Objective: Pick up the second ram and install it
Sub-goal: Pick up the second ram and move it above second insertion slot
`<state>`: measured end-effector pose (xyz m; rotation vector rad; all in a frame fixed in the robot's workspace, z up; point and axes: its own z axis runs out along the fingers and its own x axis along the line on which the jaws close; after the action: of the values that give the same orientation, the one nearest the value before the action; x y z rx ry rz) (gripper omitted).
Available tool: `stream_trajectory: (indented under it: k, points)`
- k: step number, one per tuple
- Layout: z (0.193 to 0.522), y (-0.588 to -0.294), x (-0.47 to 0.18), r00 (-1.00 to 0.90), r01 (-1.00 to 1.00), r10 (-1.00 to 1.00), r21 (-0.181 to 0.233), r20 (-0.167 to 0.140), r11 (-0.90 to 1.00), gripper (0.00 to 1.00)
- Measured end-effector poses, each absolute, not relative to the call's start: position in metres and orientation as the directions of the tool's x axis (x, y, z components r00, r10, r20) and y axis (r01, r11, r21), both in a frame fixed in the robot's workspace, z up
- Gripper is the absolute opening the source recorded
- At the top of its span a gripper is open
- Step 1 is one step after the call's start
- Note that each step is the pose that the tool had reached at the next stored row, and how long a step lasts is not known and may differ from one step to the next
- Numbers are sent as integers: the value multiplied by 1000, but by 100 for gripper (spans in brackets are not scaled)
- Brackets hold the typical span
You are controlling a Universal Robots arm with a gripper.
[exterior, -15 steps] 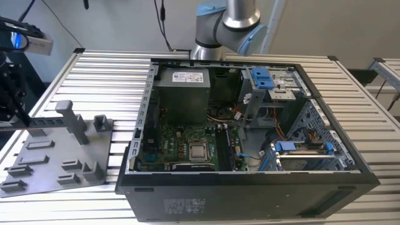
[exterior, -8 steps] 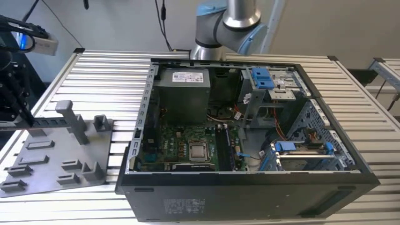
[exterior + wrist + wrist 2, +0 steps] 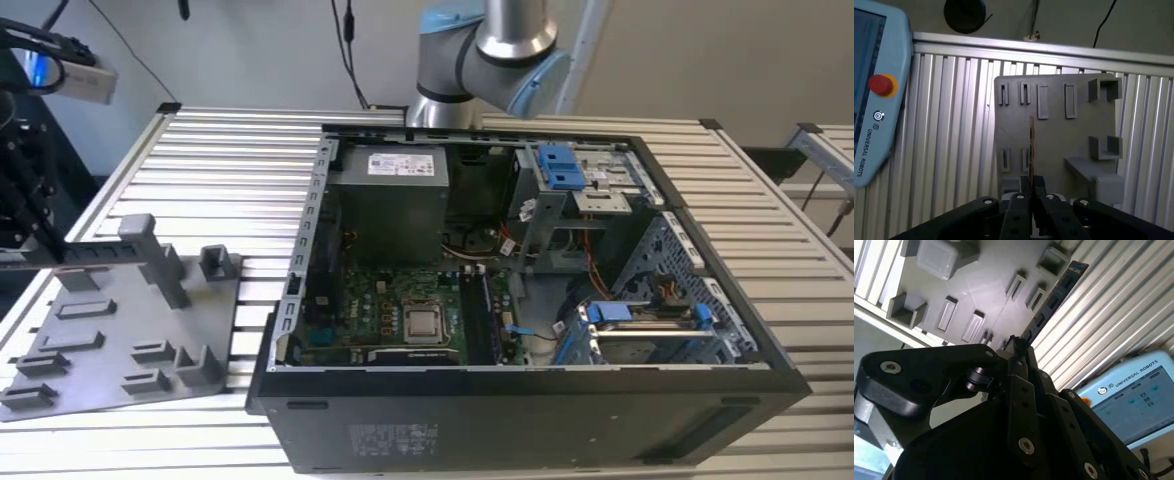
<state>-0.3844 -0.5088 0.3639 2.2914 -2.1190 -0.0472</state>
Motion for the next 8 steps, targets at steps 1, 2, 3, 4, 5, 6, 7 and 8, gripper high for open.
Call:
stream_trajectory:
  k: [1,2,3,4,5,6,7,8]
  points:
    - [366,-509,-384,78,-996,-997,35,-8,-78,14]
    - [368,-509,-384,78,-996,-997,36,-8,-78,14]
    - [370,-509,-384,78,-996,-997,36,-8,-78,14]
    - [372,-509,-384,78,-996,-997,36,-8,-78,14]
    - [374,-509,-384,78,-996,-997,36,-8,-78,14]
    - [376,-509,-384,78,-996,-997,36,-8,-78,14]
    - [377,-509,-384,78,-996,-997,36,-8,-78,14]
    - [379,-509,-384,78,-996,-997,36,-8,-78,14]
